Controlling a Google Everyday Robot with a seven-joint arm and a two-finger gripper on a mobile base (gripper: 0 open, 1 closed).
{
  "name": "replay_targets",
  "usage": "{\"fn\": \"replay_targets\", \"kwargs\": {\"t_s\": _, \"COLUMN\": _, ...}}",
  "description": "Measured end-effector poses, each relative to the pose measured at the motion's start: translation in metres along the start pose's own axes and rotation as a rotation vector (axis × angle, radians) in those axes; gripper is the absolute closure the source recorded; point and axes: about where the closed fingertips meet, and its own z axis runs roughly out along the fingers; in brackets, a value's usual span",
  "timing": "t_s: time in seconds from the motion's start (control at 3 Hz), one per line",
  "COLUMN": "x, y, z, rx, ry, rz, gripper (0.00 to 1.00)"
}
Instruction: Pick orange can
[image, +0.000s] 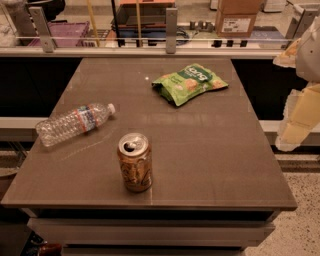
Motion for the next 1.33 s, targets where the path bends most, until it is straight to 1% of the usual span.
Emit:
{"fn": "replay_targets", "kwargs": {"t_s": 0.33, "x": 0.000, "y": 0.000, "z": 0.000, "rx": 0.000, "ry": 0.000, "rz": 0.000, "gripper": 0.00}}
{"fn": "replay_targets", "kwargs": {"t_s": 0.67, "x": 0.002, "y": 0.007, "z": -0.012, "rx": -0.005, "ry": -0.032, "rz": -0.011, "gripper": 0.00}}
{"fn": "replay_targets", "kwargs": {"t_s": 1.0, "x": 0.006, "y": 0.016, "z": -0.029, "rx": -0.008, "ry": -0.078, "rz": -0.022, "gripper": 0.00}}
{"fn": "replay_targets", "kwargs": {"t_s": 1.33, "x": 0.011, "y": 0.023, "z": -0.042, "rx": -0.023, "ry": -0.159, "rz": -0.027, "gripper": 0.00}}
